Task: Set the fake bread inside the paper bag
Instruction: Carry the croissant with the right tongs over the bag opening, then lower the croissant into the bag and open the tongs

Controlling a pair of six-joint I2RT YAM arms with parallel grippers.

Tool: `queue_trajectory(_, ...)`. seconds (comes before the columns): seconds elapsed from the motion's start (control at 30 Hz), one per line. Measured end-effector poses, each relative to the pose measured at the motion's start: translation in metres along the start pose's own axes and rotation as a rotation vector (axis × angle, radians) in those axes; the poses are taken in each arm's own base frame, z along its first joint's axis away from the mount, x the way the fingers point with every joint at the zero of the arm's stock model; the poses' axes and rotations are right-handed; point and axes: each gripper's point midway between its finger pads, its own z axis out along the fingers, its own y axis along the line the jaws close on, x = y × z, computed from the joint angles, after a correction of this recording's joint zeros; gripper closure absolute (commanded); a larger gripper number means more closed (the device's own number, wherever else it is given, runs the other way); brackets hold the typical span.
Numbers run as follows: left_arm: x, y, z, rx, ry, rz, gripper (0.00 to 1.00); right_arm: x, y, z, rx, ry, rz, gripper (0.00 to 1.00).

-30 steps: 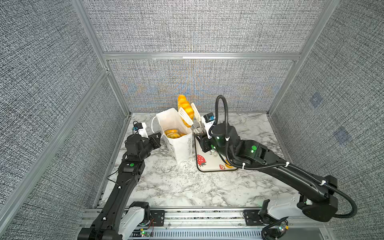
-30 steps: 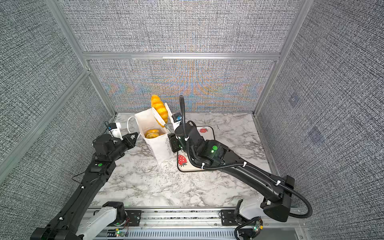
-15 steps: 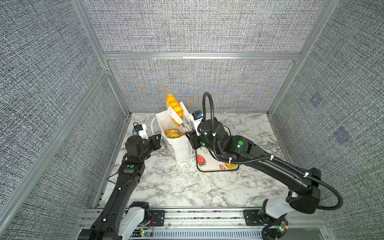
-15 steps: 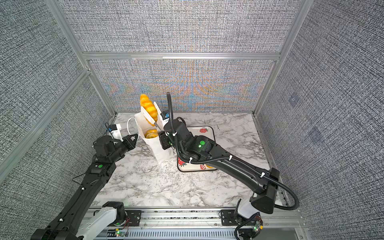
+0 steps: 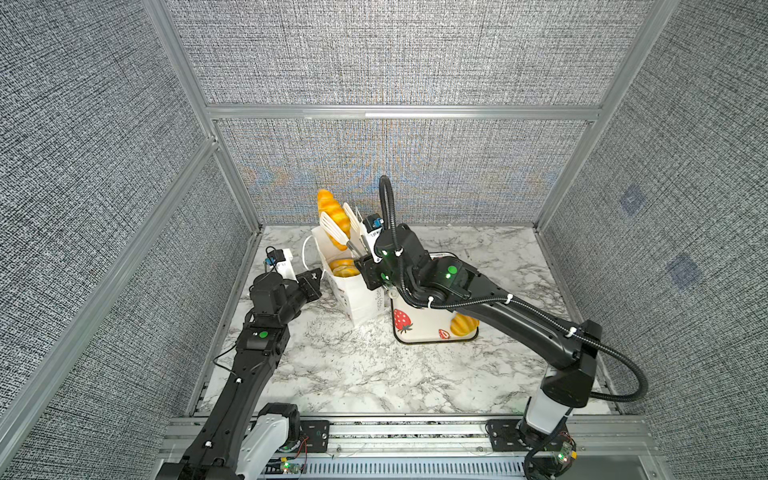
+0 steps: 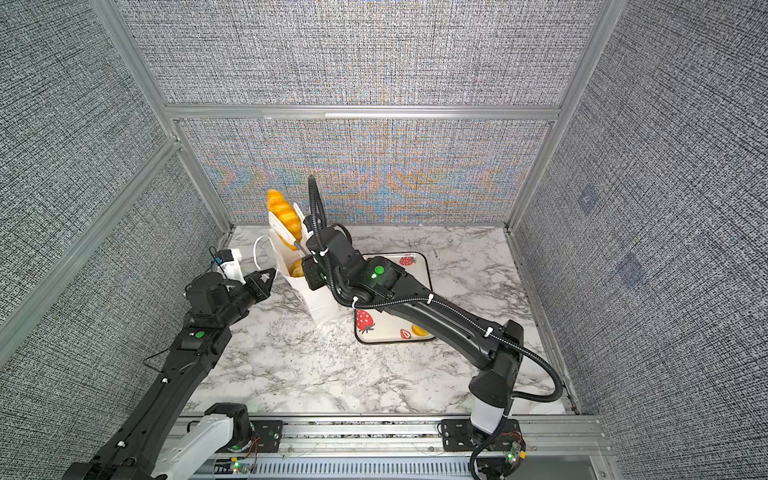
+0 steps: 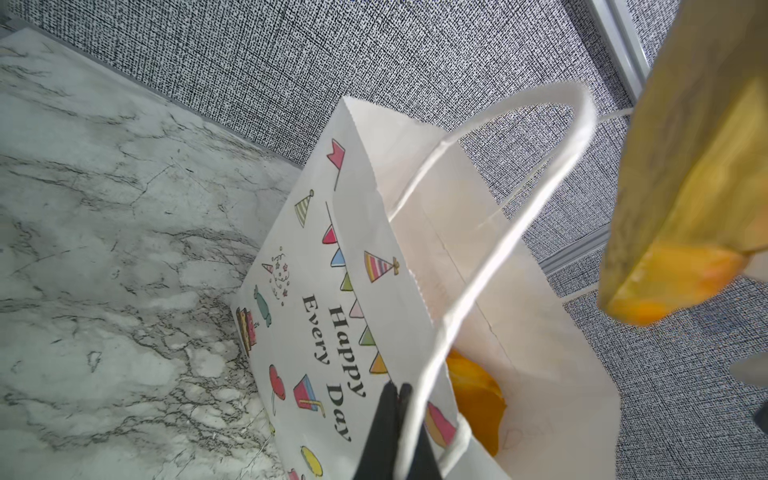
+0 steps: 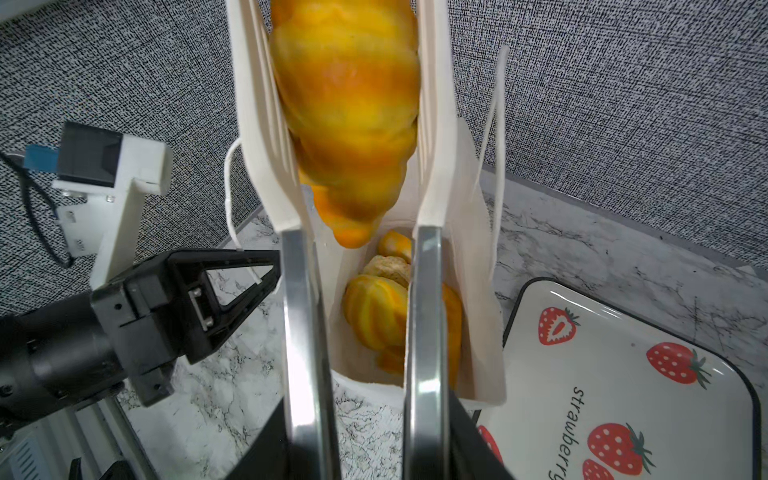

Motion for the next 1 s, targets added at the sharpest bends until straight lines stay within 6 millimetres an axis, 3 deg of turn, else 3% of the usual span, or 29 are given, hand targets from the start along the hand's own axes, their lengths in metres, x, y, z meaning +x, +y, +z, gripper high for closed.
queue_trajectory(0.33, 0.001, 0.000, 0.000, -0.001, 0.001, 0.000, 1.00, 0.023, -0.017, 0.035, 0.031, 0.122, 0.064, 0.58)
queue_trajectory(0.5, 0.000, 0.001, -0.001, -0.005, -0.006, 0.001, 1.00, 0.033, -0.018, 0.036, 0.025, 0.158, 0.076, 0.56)
queue_trajectory(0.63, 0.000, 0.001, -0.001, -0.006, -0.004, 0.000, 1.00, 0.042, -0.019, 0.038, 0.027, 0.184, 0.079, 0.49)
queue_trajectory(1.0, 0.001, 0.003, 0.001, -0.009, 0.000, -0.001, 1.00, 0.043, -0.017, 0.038, 0.014, 0.189, 0.083, 0.42)
